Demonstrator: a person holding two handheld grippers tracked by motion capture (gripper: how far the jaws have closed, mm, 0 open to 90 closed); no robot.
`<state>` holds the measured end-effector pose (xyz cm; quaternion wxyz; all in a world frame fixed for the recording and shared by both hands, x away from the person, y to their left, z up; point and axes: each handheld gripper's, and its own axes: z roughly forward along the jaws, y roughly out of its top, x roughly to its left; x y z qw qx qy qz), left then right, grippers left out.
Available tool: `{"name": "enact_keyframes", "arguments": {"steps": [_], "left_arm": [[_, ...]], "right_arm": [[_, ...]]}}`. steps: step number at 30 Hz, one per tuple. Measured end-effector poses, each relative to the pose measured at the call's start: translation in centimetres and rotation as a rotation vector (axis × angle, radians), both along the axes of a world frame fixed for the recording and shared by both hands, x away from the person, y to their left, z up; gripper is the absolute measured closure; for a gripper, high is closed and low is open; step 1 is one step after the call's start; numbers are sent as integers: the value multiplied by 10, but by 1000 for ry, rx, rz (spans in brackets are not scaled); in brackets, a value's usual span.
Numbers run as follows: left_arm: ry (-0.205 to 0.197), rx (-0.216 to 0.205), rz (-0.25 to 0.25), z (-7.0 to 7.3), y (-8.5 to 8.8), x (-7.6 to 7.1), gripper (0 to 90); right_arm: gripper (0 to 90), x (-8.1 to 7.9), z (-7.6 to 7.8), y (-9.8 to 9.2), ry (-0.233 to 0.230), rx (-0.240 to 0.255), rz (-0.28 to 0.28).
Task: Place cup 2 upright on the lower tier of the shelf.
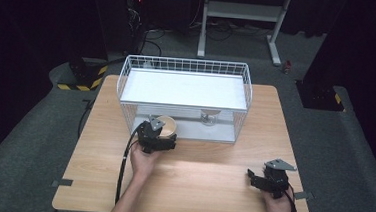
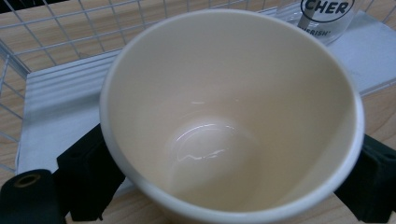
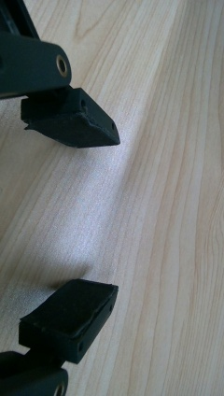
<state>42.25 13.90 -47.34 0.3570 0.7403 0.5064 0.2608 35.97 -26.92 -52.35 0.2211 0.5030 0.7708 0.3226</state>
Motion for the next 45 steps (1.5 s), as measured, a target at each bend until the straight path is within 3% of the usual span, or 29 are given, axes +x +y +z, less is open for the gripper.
{"name": "enact_keyframes", "arguments": {"steps": [10,45], "left_arm": [[-3,-30,11,-3,0,7,95],[-75,-62,14,-14,2,21,93]], "right_arm": [[238,0,0,0,0,0,1],[238,0,0,0,0,0,0]]}}
